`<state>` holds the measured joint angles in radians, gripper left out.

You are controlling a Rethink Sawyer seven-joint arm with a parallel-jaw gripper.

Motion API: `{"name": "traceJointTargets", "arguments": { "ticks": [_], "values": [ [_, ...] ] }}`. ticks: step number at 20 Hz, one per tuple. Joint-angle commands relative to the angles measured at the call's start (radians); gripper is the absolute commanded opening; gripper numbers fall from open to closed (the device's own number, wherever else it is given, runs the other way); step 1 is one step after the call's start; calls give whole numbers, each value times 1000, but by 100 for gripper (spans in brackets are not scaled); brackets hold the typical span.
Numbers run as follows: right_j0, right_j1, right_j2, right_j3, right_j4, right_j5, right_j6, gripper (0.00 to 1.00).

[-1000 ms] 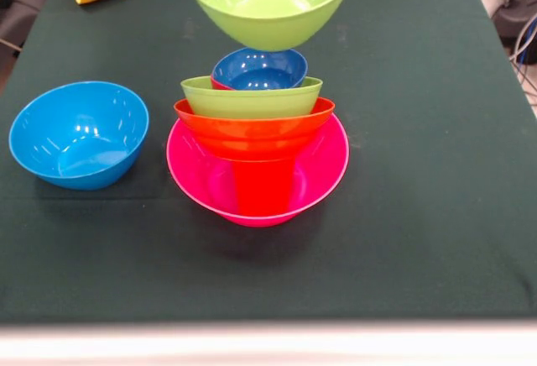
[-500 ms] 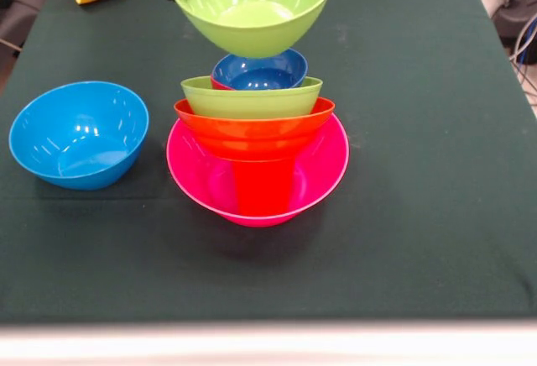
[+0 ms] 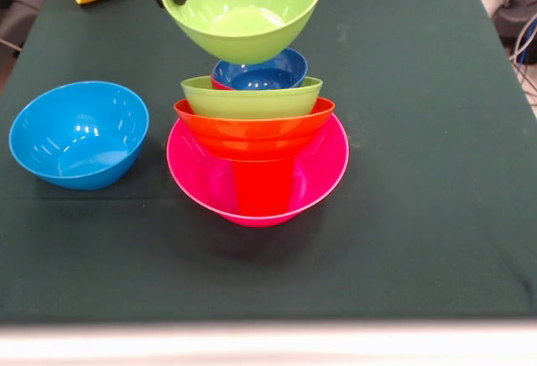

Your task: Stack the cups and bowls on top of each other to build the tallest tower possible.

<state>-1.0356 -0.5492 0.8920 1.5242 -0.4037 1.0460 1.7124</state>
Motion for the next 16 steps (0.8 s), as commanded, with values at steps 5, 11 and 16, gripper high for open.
{"name": "traceJointTargets", "arguments": {
  "ticks": [5,11,16],
  "values": [
    [32,48,9,-29,-89,13,-294,0],
    [34,21,22,-13,-70,26,-265,0],
    [46,28,24,-18,-72,17,-256,0]
  ]
}}
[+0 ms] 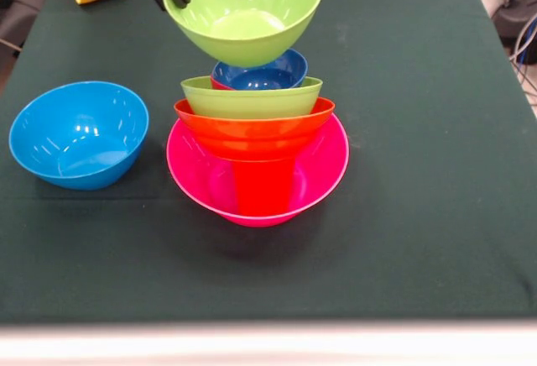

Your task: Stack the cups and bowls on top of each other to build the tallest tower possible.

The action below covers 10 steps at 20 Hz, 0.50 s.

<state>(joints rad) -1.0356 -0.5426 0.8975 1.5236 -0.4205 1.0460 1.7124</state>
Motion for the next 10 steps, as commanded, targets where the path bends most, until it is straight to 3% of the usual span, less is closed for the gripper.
{"name": "traceJointTargets", "arguments": {
  "ticks": [1,10],
  "values": [
    [48,22,18,-19,-55,17,-254,0],
    [71,37,15,-39,-59,5,-240,0]
  ]
}}
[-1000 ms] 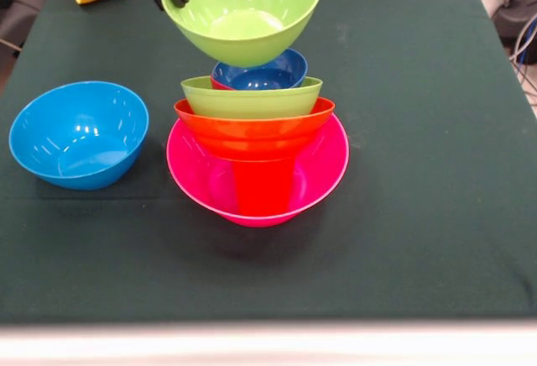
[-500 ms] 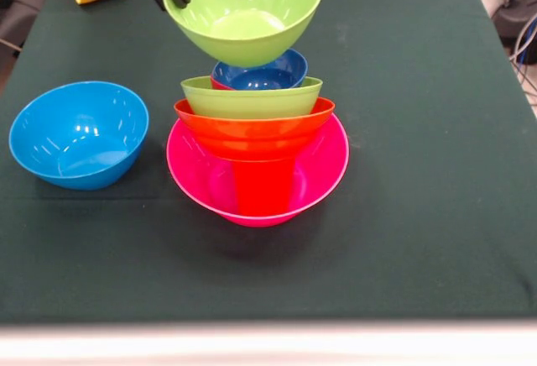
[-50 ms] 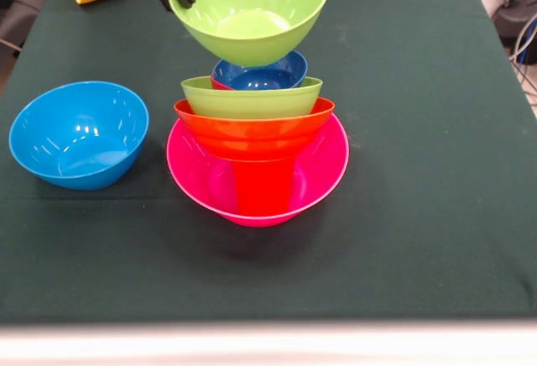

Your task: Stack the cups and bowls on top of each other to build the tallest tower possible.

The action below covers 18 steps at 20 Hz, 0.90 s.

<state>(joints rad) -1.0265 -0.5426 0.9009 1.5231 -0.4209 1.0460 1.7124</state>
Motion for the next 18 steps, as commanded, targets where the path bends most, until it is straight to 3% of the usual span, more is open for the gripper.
{"name": "traceJointTargets", "arguments": {
  "ticks": [1,18],
  "values": [
    [63,39,10,-40,-60,3,-240,0],
    [99,91,-5,-140,-83,25,-298,0]
  ]
}}
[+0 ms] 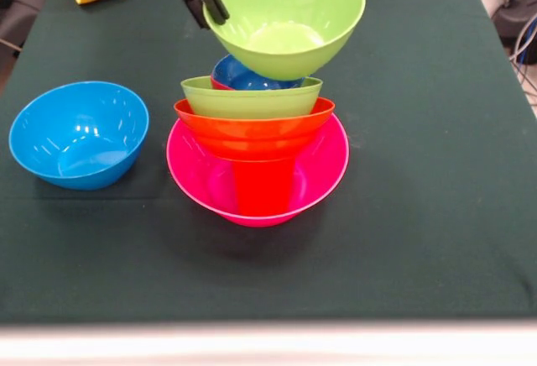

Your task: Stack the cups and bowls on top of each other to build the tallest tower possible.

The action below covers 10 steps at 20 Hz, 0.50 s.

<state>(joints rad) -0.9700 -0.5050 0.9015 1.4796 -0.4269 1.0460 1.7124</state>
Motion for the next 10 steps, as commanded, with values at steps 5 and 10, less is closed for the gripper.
{"name": "traceJointTargets", "arguments": {
  "ticks": [5,10],
  "values": [
    [45,65,-3,-126,-80,44,-319,0],
    [39,60,-2,-143,-87,84,-354,0]
  ]
}}
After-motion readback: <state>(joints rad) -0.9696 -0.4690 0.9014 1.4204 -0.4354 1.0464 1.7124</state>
